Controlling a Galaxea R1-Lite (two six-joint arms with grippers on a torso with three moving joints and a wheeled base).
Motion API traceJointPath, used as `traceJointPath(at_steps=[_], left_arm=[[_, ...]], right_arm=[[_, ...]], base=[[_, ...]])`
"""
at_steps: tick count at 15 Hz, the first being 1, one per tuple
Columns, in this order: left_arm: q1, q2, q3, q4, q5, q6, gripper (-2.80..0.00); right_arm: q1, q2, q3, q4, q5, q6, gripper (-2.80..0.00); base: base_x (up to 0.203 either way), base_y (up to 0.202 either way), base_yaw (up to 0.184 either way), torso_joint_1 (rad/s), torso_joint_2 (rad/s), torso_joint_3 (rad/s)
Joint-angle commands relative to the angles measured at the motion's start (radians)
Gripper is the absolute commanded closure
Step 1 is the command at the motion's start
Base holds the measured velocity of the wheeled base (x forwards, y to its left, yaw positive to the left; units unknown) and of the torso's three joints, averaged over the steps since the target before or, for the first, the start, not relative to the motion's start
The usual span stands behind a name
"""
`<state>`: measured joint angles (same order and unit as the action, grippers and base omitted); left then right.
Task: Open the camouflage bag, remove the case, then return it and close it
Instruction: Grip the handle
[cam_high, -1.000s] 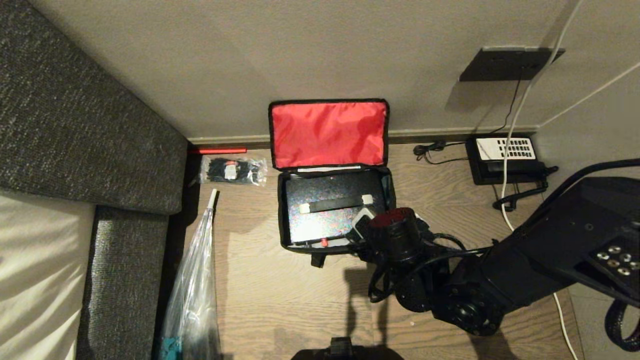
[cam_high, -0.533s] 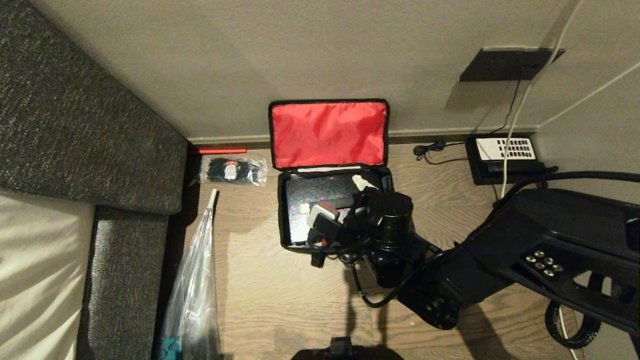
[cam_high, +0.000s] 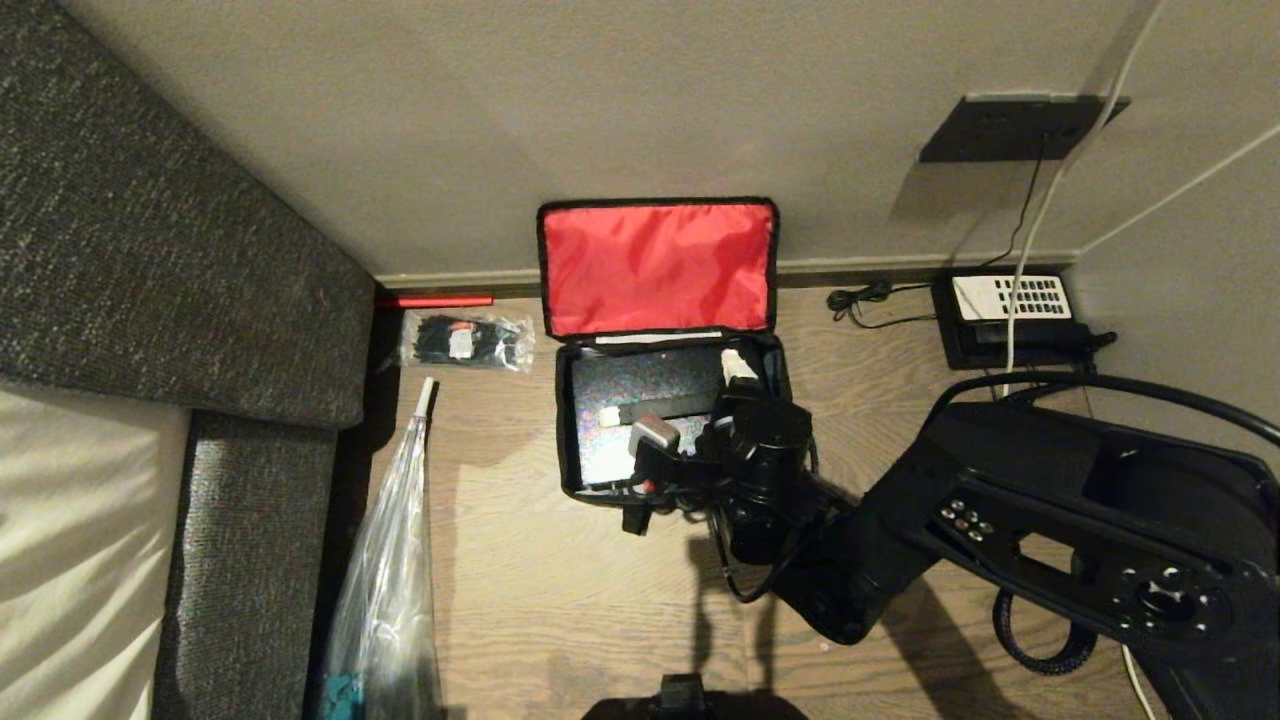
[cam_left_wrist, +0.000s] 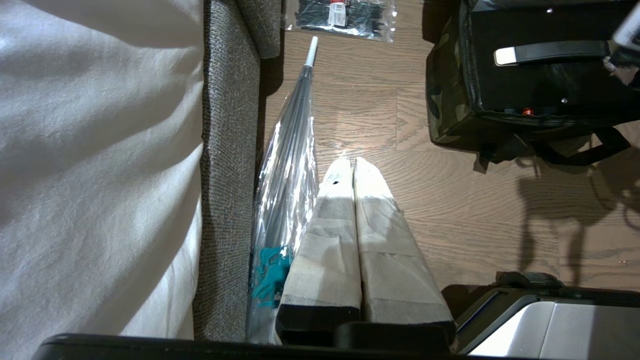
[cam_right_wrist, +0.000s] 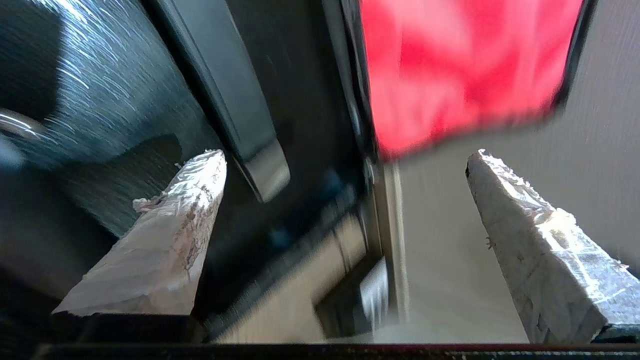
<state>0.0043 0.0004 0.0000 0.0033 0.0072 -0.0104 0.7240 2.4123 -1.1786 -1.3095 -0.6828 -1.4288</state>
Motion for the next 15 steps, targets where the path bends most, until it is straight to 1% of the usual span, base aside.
traceJointPath(at_steps=[1, 2, 6, 7, 8, 9, 10, 11, 15], left_arm=[[0.000, -0.002, 0.003, 0.000, 0.000, -0.002, 0.00], [0.000, -0.002, 0.003, 0.000, 0.000, 0.000, 0.00], [0.000, -0.002, 0.003, 0.000, 0.000, -0.002, 0.00], [0.000, -0.002, 0.003, 0.000, 0.000, 0.000, 0.00], [0.000, -0.002, 0.003, 0.000, 0.000, -0.002, 0.00], [0.000, -0.002, 0.003, 0.000, 0.000, -0.002, 0.00], [0.000, -0.002, 0.003, 0.000, 0.000, 0.000, 0.00], [0.000, -0.002, 0.003, 0.000, 0.000, 0.000, 0.00], [0.000, -0.002, 0.003, 0.000, 0.000, 0.000, 0.00]], right_arm=[[0.010, 0.035, -0.085, 0.018, -0.079, 0.006, -2.80], [0.012, 0.044, -0.115, 0.040, -0.090, 0.013, -2.80], [0.014, 0.031, -0.089, 0.077, -0.093, 0.020, -2.80], [0.015, 0.022, -0.076, 0.087, -0.105, 0.022, -2.80], [0.022, 0.017, -0.079, 0.103, -0.142, 0.027, -2.80], [0.031, 0.012, -0.087, 0.133, -0.166, 0.063, -2.80], [0.042, 0.006, -0.093, 0.169, -0.174, 0.107, -2.80], [0.054, 0.008, -0.102, 0.192, -0.177, 0.133, -2.80], [0.056, 0.073, -0.142, 0.190, -0.182, 0.151, -2.80]], base=[[0.000, 0.000, 0.000, 0.000, 0.00, 0.000], [0.000, 0.000, 0.000, 0.000, 0.00, 0.000], [0.000, 0.000, 0.000, 0.000, 0.00, 0.000], [0.000, 0.000, 0.000, 0.000, 0.00, 0.000], [0.000, 0.000, 0.000, 0.000, 0.00, 0.000], [0.000, 0.000, 0.000, 0.000, 0.00, 0.000], [0.000, 0.000, 0.000, 0.000, 0.00, 0.000], [0.000, 0.000, 0.000, 0.000, 0.00, 0.000], [0.000, 0.000, 0.000, 0.000, 0.00, 0.000]])
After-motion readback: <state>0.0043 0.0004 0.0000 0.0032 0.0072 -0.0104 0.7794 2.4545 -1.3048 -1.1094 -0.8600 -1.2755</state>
